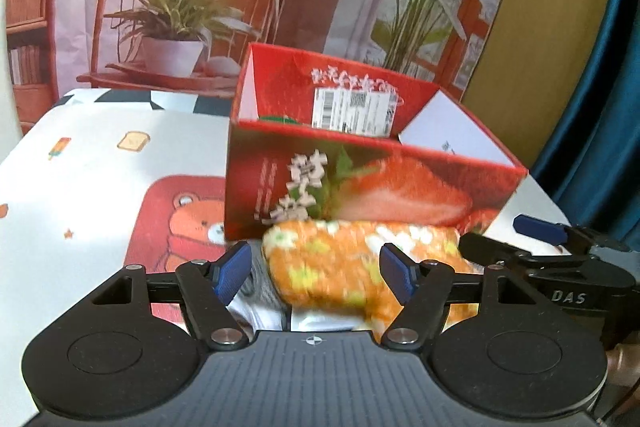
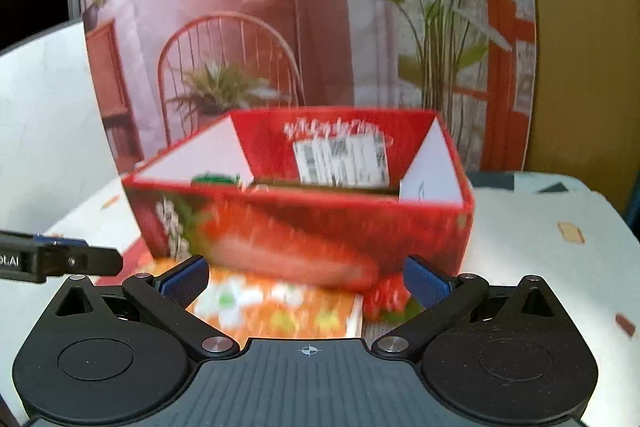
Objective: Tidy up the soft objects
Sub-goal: 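Lower the right tool to the orange floral cloth and pinch its edge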
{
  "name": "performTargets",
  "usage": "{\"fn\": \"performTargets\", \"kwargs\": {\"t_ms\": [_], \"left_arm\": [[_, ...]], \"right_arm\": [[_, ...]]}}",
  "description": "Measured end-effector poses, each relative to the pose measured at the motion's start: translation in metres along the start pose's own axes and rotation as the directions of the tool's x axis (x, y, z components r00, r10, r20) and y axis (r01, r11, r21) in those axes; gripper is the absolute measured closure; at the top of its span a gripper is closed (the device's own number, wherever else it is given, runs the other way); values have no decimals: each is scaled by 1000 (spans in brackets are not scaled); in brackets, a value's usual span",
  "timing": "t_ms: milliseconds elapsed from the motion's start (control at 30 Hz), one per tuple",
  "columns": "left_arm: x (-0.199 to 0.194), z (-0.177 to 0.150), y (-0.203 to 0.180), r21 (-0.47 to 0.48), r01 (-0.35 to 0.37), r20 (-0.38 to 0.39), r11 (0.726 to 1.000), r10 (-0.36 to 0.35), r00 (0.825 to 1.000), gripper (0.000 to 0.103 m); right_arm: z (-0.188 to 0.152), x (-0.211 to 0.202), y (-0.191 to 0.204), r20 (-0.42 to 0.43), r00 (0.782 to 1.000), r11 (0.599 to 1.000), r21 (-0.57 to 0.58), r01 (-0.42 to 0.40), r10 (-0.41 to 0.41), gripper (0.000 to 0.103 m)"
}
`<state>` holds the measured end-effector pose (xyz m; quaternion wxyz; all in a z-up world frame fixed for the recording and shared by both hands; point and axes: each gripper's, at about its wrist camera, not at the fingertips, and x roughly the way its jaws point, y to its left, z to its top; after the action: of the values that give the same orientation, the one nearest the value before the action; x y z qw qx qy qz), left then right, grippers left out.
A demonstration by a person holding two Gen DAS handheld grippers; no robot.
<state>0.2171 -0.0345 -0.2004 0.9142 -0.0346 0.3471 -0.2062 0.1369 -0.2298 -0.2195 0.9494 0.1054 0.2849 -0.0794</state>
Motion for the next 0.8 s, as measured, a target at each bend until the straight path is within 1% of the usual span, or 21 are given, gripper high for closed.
{"fn": "performTargets", "kwargs": {"t_ms": [100,167,267,333,400,533,800], "left_arm": [[-1,-8,-1,0,-3,2,1000,3,1000,32],[-2,-12,1,-7,-1,1,1000,1,1000,33],[-1,-17,3,-17,-7,-4,1000,7,1000,34],[0,-19,4,-28,-12,-8,1000,11,1000,38],[1,-20,6,-37,-11,-10,999,11,1000,39],[3,-20,7,-41,-3,-9,999,2,1000,47],[16,-12,5,-59,11,-38,998,-13,999,49]], "right_arm": [[-17,6,-1,-39,999,999,50,0,2,0],[-27,10,-1,-48,999,997,72,6,-3,0],[-40,14,2,-48,999,998,56,17,-15,1],[-48,17,4,-51,999,999,35,16,-14,1],[-53,18,4,-39,999,1000,25,12,-11,1],[-57,17,3,-9,1000,1000,5,2,-2,2],[-61,18,-2,6,1000,999,24,-24,24,2]]}}
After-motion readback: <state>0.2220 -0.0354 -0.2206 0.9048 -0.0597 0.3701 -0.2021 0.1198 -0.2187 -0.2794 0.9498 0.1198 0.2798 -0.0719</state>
